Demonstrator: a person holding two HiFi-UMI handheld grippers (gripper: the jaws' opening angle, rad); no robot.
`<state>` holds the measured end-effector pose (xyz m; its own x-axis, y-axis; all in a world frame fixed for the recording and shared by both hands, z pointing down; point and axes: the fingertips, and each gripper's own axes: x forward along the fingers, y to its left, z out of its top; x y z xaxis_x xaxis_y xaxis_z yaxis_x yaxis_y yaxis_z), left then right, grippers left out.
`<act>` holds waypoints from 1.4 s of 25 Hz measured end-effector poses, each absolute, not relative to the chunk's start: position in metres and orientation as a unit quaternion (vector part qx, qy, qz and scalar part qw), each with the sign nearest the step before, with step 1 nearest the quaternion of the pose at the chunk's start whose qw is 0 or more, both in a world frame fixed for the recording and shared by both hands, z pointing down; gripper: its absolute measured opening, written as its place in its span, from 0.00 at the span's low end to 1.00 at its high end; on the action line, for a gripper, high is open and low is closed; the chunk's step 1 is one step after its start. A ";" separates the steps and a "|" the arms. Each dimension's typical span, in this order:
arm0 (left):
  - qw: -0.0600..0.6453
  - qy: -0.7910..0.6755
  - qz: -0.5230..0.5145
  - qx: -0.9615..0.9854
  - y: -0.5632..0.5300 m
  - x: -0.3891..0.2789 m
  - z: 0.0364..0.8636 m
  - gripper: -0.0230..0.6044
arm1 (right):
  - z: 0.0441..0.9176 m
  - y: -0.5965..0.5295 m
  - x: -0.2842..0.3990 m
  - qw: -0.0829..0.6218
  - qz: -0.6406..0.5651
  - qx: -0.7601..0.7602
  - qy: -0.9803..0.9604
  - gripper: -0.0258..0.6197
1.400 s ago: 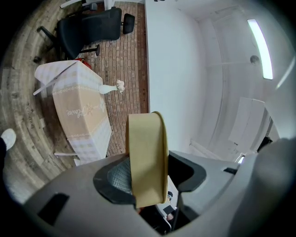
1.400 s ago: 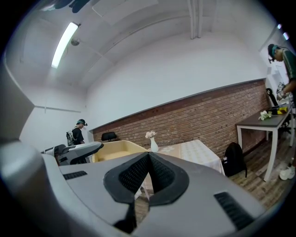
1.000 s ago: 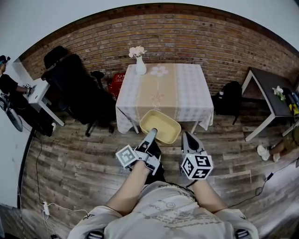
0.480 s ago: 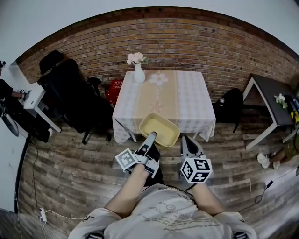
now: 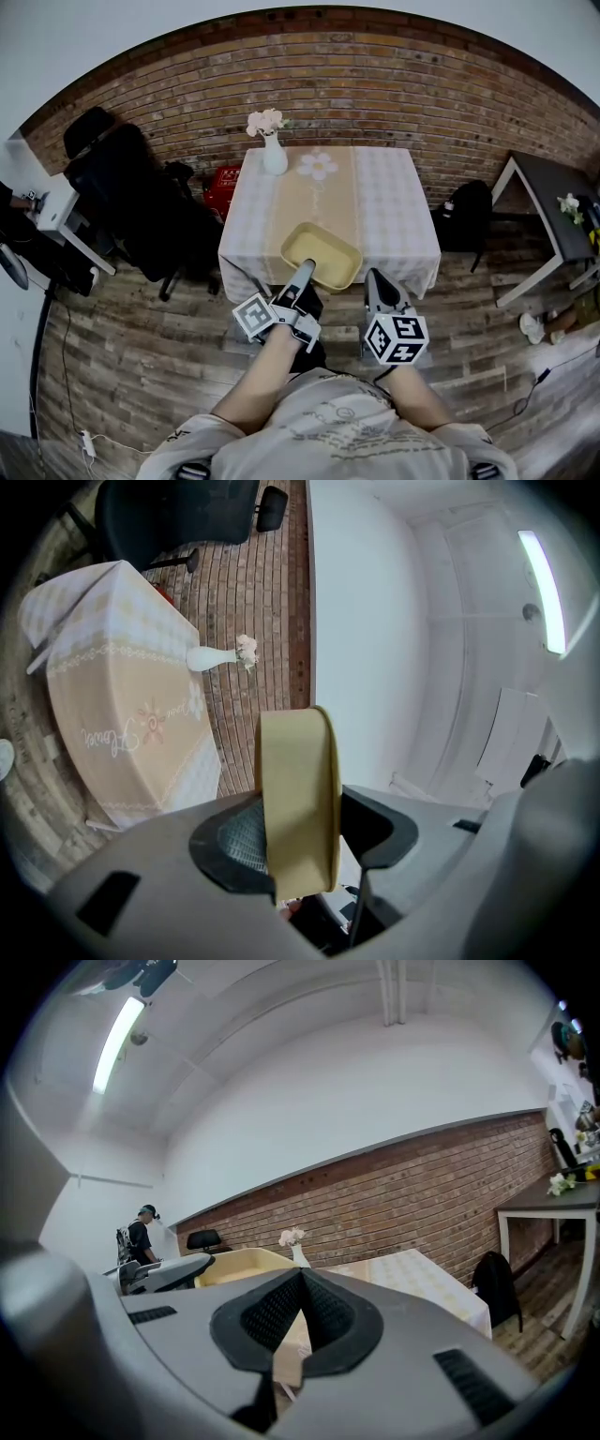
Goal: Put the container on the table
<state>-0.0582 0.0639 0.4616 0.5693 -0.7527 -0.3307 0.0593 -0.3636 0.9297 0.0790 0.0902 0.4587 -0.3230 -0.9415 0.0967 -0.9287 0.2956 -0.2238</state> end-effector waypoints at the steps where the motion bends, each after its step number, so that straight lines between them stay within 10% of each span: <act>1: 0.514 -0.240 -0.399 0.721 0.053 -0.059 0.463 0.38 | 0.458 0.080 0.077 0.026 -0.120 -0.581 0.805 0.04; 35: 0.559 -0.250 -0.363 0.702 -0.284 -0.090 0.477 0.38 | 0.459 -0.254 0.057 0.002 -0.171 -0.605 0.778 0.04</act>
<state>-0.0902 -0.2841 0.4767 0.6114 -0.7571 -0.2304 0.0544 -0.2502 0.9667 0.0568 -0.2540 0.4593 -0.2688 -0.9416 0.2029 -0.9401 0.2106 -0.2681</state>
